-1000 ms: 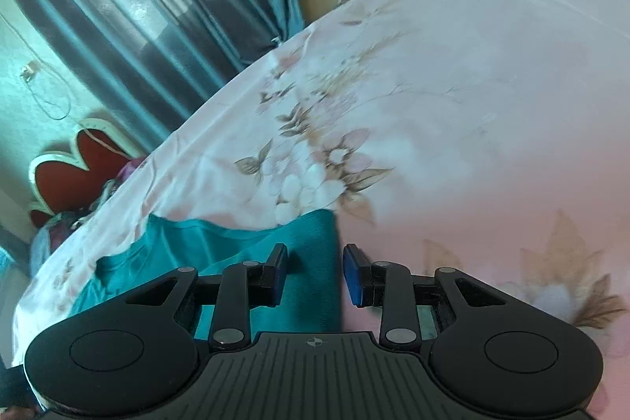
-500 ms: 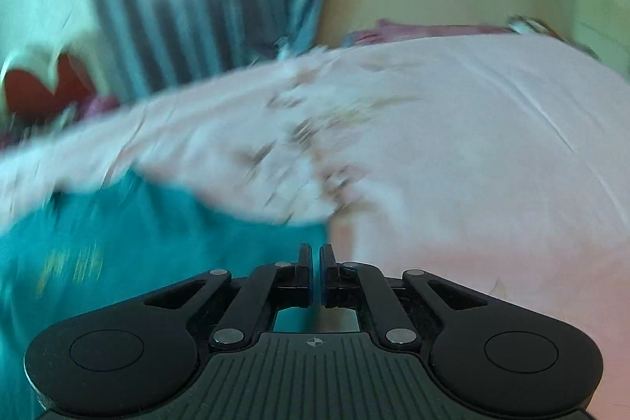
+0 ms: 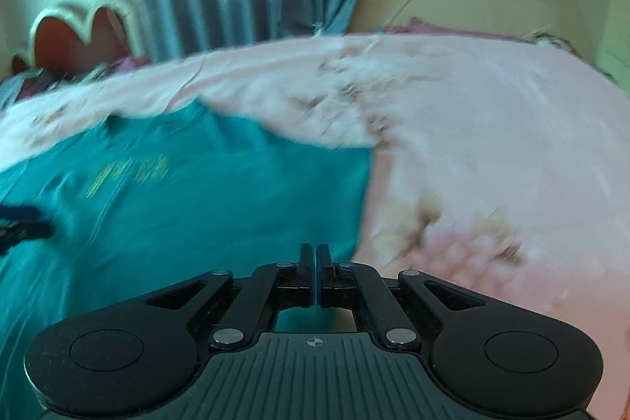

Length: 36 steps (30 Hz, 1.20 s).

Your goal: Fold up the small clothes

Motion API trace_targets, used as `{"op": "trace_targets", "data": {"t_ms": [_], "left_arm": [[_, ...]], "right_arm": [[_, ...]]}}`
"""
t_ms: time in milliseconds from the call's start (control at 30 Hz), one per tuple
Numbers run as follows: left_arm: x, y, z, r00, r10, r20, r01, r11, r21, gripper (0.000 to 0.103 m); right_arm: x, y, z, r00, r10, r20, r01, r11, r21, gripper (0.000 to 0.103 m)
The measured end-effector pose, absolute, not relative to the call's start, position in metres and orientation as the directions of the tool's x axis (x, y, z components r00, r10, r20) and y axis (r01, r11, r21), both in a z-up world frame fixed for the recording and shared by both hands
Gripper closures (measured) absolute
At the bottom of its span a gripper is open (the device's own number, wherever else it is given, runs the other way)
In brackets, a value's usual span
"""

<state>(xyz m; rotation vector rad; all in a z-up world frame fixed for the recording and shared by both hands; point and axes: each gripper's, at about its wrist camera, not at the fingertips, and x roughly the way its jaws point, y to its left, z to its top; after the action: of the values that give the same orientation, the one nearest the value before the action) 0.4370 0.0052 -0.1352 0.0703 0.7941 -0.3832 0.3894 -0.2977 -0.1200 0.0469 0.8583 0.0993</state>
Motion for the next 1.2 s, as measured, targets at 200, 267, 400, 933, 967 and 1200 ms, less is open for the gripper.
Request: {"op": "trace_targets", "data": {"t_ms": [200,267,400,933,967,1200], "left_arm": [[0.429,0.015,-0.128,0.655,-0.300,-0.694,0.343,0.936,-0.080,0.048],[0.426,0.014,-0.125,0.664,-0.302,-0.684,0.343,0.936,-0.080,0.047],[0.428,0.007,-0.135,0.646,-0.283,-0.709,0.345,0.937,-0.060,0.046],[0.416,0.023,-0.125,0.675,-0.202,-0.710,0.233,0.971,-0.055,0.044],[0.412,0.026,-0.123,0.687,-0.199,-0.699,0.222,0.973,-0.059,0.042],[0.380,0.086,-0.115,0.709,-0.027,-0.704,-0.039,0.996,-0.078,0.017]], "right_arm": [[0.360,-0.312,-0.111,0.681,-0.006,-0.733,0.020,1.000,0.010,0.103],[0.351,-0.301,-0.100,0.718,0.041,-0.695,-0.010,0.999,0.048,0.103],[0.360,-0.273,-0.126,0.646,0.047,-0.762,-0.068,0.998,0.004,0.103],[0.366,-0.284,-0.115,0.670,0.081,-0.738,-0.077,0.996,0.040,0.103],[0.365,-0.286,-0.111,0.684,0.093,-0.723,-0.070,0.996,0.061,0.103],[0.370,-0.271,-0.109,0.686,0.133,-0.715,-0.063,0.990,0.124,0.103]]}}
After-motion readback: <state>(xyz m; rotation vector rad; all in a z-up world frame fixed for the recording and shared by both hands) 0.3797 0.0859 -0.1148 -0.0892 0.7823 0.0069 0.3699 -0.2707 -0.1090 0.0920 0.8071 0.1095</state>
